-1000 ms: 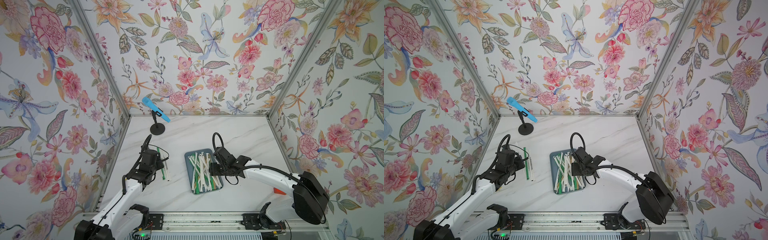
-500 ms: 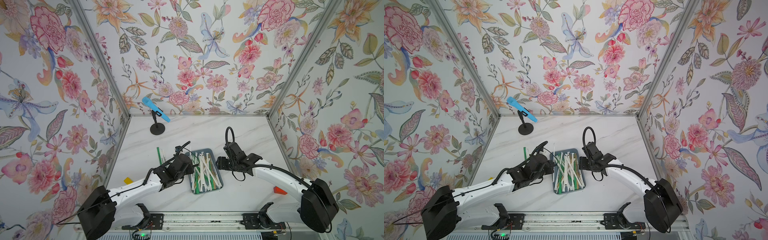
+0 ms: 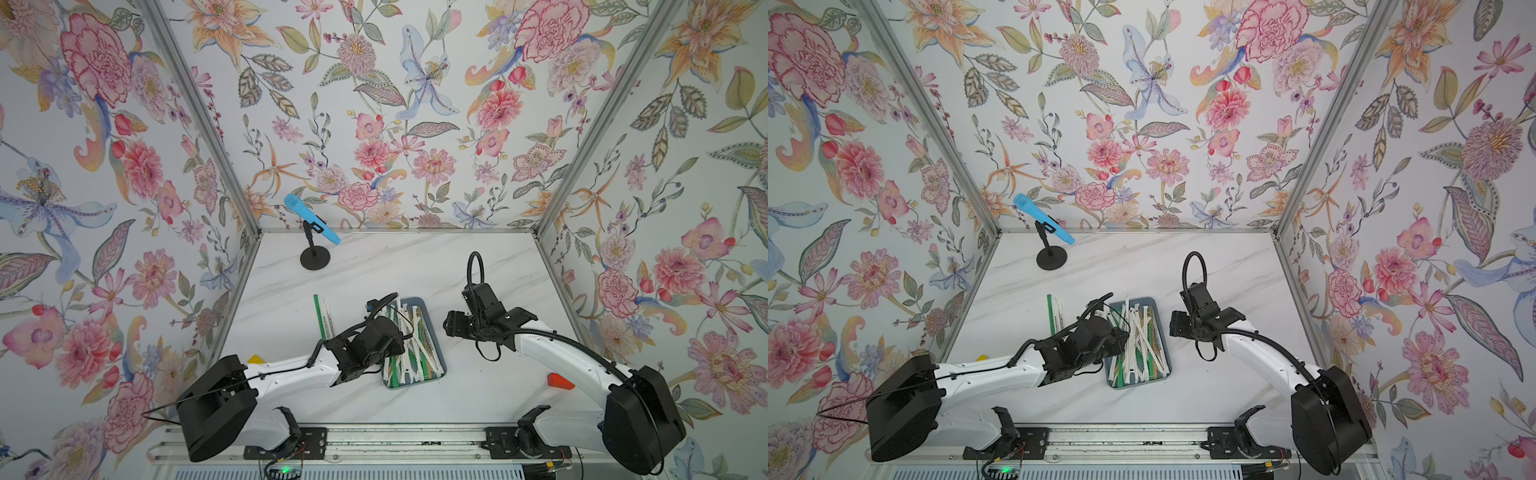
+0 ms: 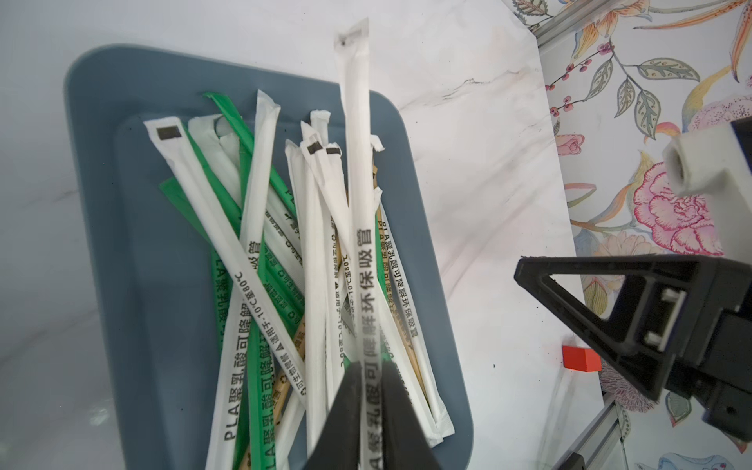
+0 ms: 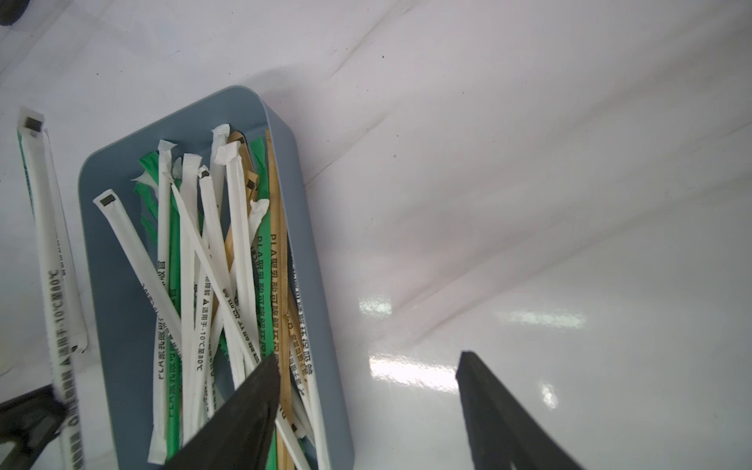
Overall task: Put the straws into the storage box
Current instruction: Place the straw in the storage box.
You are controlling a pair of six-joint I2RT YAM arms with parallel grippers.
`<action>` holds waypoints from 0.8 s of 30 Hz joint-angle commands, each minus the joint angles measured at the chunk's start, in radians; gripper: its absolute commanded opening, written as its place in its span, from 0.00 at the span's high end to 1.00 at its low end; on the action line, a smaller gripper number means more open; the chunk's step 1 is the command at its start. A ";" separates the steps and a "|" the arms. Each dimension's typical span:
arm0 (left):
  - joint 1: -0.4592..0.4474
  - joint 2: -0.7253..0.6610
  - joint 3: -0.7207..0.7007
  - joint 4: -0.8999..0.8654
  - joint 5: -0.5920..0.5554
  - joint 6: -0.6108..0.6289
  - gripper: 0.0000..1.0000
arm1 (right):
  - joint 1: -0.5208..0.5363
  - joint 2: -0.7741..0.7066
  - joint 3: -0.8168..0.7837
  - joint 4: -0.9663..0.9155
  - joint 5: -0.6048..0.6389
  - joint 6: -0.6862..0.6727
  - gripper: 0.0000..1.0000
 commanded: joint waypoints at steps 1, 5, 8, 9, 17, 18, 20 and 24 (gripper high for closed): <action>-0.010 0.015 -0.009 -0.030 -0.003 -0.014 0.77 | -0.008 -0.011 -0.007 -0.007 -0.007 -0.025 0.29; -0.011 0.000 0.027 -0.128 -0.059 0.014 0.54 | -0.019 -0.020 -0.012 -0.007 -0.011 -0.029 0.29; -0.008 -0.045 0.055 -0.238 -0.144 0.031 0.45 | -0.025 -0.026 -0.018 -0.005 -0.014 -0.029 0.29; -0.001 -0.070 0.056 -0.274 -0.175 0.032 0.43 | -0.028 -0.030 -0.022 -0.006 -0.015 -0.030 0.29; 0.312 -0.304 -0.101 -0.383 -0.176 0.157 0.46 | -0.033 -0.033 -0.027 -0.006 -0.025 -0.030 0.28; 0.352 -0.317 -0.111 -0.393 -0.170 0.185 0.46 | -0.033 -0.030 -0.027 -0.006 -0.026 -0.031 0.28; 0.416 -0.329 -0.134 -0.393 -0.153 0.226 0.46 | -0.033 -0.027 -0.025 -0.006 -0.027 -0.031 0.28; 0.532 -0.318 -0.207 -0.356 -0.105 0.275 0.47 | -0.033 -0.030 -0.027 -0.007 -0.026 -0.030 0.28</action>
